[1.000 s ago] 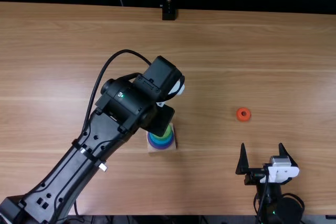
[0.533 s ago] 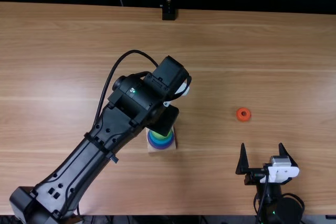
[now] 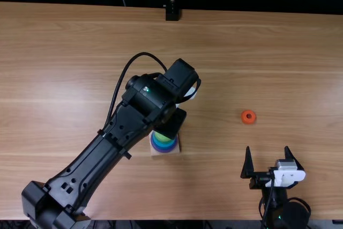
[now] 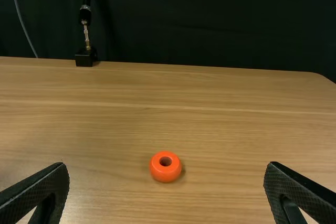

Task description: Build the Hanoi tower: stack the rings onto the peg from bottom to top in this color order: purple, dark blue, light blue, dark green, light green, yellow, orange.

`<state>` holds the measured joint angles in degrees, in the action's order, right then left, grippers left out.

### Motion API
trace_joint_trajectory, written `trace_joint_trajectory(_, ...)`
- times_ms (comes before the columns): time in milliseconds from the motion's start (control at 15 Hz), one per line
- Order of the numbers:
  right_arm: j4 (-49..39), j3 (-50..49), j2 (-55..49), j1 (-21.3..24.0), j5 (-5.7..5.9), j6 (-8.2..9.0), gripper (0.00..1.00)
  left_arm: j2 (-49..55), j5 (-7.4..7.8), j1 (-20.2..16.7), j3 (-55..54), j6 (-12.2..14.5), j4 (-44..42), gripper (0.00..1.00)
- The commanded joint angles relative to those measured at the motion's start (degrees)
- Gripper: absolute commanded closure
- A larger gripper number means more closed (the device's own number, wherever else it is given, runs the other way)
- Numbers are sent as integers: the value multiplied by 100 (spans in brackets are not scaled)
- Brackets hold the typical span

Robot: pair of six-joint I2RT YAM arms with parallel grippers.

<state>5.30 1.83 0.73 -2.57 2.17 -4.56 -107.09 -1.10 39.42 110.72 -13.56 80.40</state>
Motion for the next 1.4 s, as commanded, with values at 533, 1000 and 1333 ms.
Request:
trace_joint_trajectory(533, 67, -68, -73, 63, 57, 44, 0, -163, 26, 136, 108, -78, -3, 100)
trace_joint_trajectory(1000, 67, -68, -73, 63, 57, 44, 0, -146, 68, 75, -147, -68, 70, 50)
trace_joint_trajectory(1333, 67, -68, -73, 63, 57, 44, 0, -146, 68, -48, -164, -68, 81, 0)
